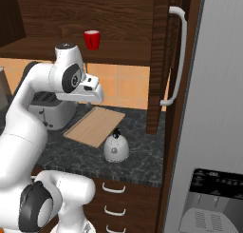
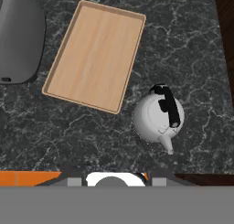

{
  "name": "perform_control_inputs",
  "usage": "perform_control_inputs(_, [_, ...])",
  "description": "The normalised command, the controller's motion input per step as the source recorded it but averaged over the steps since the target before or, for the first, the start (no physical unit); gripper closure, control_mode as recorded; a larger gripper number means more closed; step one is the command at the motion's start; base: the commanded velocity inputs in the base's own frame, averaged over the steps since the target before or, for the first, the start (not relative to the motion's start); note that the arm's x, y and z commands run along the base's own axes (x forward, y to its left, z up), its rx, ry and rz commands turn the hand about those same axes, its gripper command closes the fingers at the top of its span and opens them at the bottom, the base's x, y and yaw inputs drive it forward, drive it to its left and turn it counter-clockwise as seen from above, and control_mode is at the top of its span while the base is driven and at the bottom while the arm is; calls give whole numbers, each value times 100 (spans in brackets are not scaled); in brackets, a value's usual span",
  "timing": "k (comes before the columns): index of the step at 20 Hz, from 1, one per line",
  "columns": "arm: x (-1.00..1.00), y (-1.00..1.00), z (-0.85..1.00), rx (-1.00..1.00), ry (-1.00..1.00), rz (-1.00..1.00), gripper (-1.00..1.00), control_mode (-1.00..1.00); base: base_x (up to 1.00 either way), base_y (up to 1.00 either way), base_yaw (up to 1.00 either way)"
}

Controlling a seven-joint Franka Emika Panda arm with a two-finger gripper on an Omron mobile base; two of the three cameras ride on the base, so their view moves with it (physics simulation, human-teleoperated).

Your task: Pick the kettle from the counter and place it on the tray. Then pick the mug from the cabinet and place it on the tray. Then close the cabinet doors.

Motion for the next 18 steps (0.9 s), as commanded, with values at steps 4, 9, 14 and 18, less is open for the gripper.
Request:
perform_control_inputs(4, [-22,0,-6,0,-2,-1,-100,-100,0,0,0])
perform_control_inputs(9, [-31,-37,-50,0,4,-10,-100,-100,0,0,0])
perform_control_inputs(14, [-1,-64,-47,0,13,-5,-100,-100,0,0,0])
perform_control_inputs(18, [11,-37,-37,0,14,-3,-100,-100,0,0,0])
